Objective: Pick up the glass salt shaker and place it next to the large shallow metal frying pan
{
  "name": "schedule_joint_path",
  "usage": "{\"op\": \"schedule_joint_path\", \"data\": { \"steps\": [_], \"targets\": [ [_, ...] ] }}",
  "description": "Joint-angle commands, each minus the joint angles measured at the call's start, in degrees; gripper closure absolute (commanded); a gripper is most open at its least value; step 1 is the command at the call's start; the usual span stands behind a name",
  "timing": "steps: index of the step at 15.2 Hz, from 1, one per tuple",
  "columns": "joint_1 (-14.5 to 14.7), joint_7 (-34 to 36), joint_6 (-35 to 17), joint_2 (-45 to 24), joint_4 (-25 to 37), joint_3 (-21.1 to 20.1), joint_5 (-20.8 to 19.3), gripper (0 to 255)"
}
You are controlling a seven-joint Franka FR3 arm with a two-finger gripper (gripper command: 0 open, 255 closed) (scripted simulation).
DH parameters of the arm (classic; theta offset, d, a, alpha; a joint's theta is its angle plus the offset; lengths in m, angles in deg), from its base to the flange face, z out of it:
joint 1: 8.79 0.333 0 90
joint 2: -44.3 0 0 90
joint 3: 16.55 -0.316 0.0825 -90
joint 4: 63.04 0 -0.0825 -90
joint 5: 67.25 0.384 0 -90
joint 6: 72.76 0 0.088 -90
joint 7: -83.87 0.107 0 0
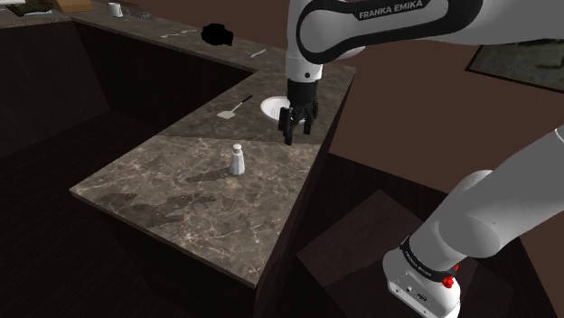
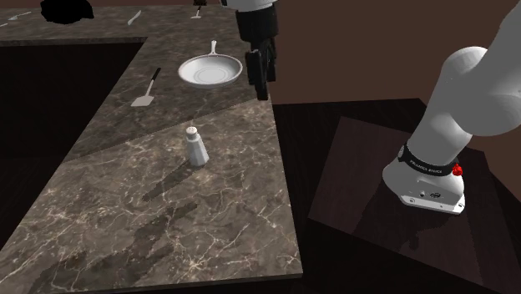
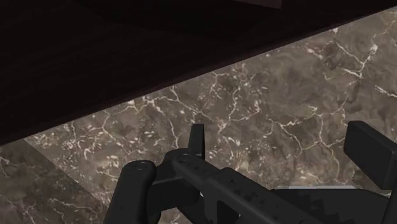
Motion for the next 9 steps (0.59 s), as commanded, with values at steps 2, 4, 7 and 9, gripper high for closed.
{"op": "schedule_joint_path", "data": {
  "steps": [2, 4, 7, 9],
  "targets": [
    [0.4, 2.6, -2.1, -7.0, 5.3, -1.4, -1.4, 0],
    [0.8, 4.4, -2.9, -11.5, 9.1, -2.2, -2.6, 0],
    [1.8, 7.0, -3.7, -18.4, 15.4, -2.9, -4.7, 0],
    [2.6, 8.6, -3.7, -23.1, 20.1, -3.2, -6.2, 0]
  ]
}}
